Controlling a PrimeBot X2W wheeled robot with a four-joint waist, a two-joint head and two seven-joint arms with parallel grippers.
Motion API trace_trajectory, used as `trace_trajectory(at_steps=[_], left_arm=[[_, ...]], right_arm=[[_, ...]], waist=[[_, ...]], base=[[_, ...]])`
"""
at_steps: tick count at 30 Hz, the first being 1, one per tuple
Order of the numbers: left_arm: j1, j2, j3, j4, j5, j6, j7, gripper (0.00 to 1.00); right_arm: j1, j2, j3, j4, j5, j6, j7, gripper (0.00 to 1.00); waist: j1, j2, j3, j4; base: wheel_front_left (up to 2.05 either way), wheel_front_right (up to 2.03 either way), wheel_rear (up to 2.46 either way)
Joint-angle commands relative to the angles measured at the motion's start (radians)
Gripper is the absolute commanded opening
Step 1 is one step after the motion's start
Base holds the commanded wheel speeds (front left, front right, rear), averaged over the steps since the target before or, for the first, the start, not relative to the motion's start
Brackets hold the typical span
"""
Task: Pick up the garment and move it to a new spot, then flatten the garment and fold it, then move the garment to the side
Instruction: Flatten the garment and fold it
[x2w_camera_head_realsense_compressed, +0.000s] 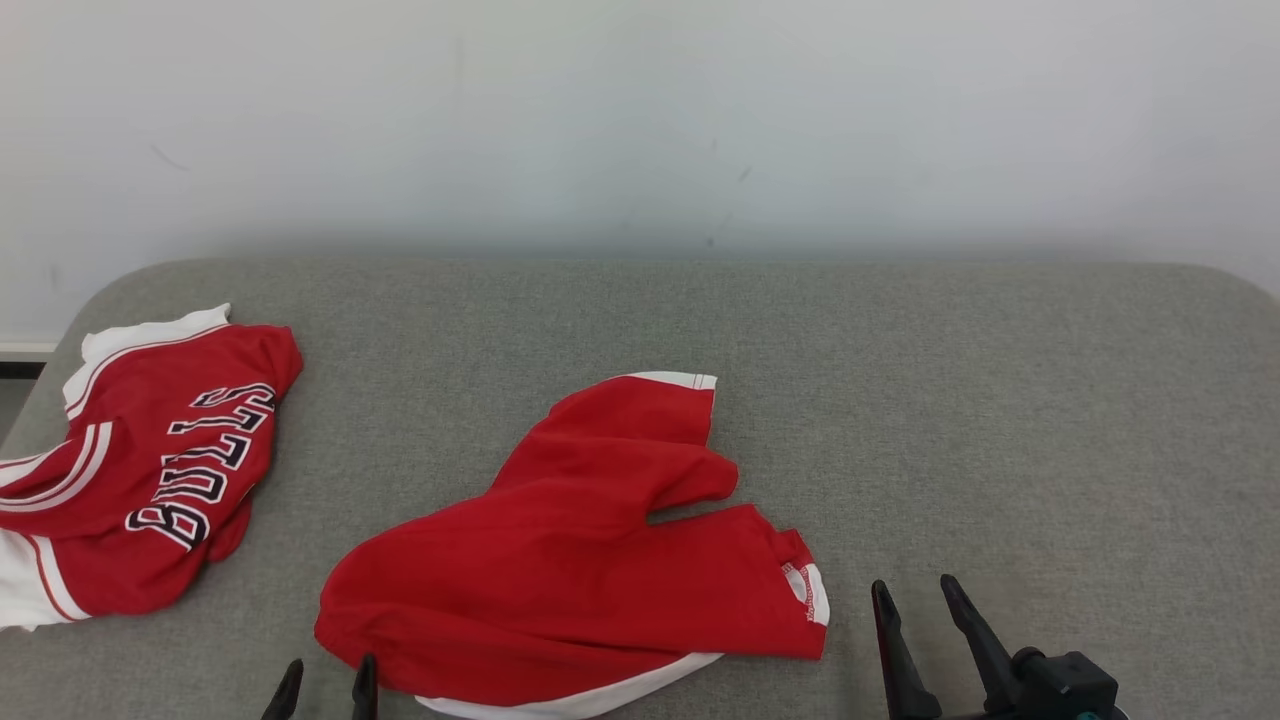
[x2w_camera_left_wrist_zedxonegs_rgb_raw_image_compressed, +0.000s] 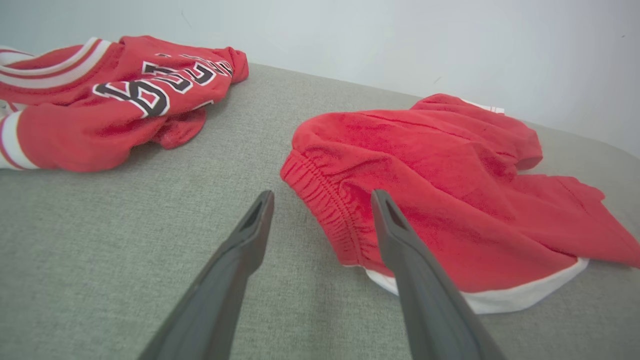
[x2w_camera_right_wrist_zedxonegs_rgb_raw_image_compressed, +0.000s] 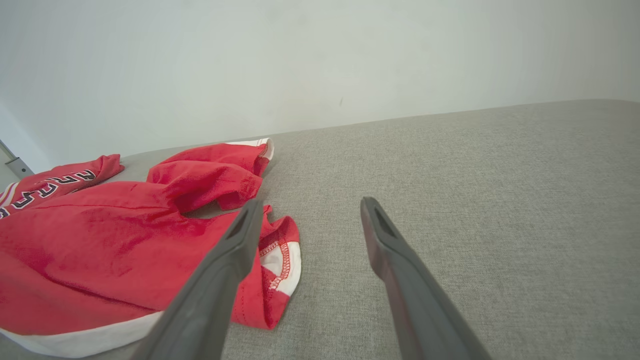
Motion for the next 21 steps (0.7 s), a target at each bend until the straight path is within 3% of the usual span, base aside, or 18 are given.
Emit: trace_trajectory(at_steps=[1,9,21], left_arm=[[0.021,-0.018,0.028,-0.036,0.023,0.005,-0.002,1.0],[0.101,-0.099,0.143,-0.196,0.143,0.013,-0.002,1.0],[0.139,-0.13,0.191,-0.212,0.181,0.004,-0.002,1.0]], right_arm=[[0.008,0.0,0.007,0.0,-0.009,-0.002,-0.001,1.0],[-0.029,0.0,0.062,0.096,-0.039,-0.002,-0.002,1.0],[-0.155,0.0,0.115,0.343,-0.098,-0.002,-0.001,1.0]], waist=[[0.0,0.0,-0.003,0.01],[0.0,0.0,-0.015,0.042],[0.0,0.0,-0.021,0.083]], base=[[0.0,0.0,0.0],[0.0,0.0,0.0],[0.0,0.0,0.0]])
